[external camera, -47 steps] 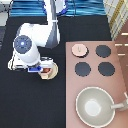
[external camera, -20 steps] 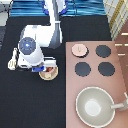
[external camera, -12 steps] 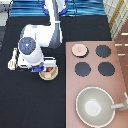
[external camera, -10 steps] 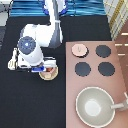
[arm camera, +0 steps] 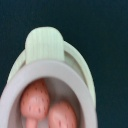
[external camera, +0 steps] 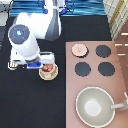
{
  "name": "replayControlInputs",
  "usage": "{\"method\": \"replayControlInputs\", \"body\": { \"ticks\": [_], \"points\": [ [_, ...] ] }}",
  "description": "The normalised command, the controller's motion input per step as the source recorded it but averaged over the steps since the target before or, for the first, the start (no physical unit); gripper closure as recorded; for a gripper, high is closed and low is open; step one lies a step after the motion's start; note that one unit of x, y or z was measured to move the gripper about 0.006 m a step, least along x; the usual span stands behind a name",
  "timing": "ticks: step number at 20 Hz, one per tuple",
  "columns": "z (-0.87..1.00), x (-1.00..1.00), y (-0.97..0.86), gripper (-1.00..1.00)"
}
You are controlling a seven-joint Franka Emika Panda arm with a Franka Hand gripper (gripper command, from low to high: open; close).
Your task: Take the lid off the pot, put the pot on the plate, and use the tool to push the pot to the front of the table.
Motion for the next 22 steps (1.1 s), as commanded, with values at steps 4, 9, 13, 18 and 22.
{"method": "replayControlInputs", "body": {
  "ticks": [4, 9, 13, 18, 22],
  "points": [
    [0.09, -0.56, -0.71, -1.0],
    [-0.02, -0.5, -0.84, -1.0],
    [-0.08, -0.46, -0.87, -1.0],
    [0.13, -0.46, -0.83, -1.0],
    [0.07, -0.54, -0.74, -1.0]
  ]
}}
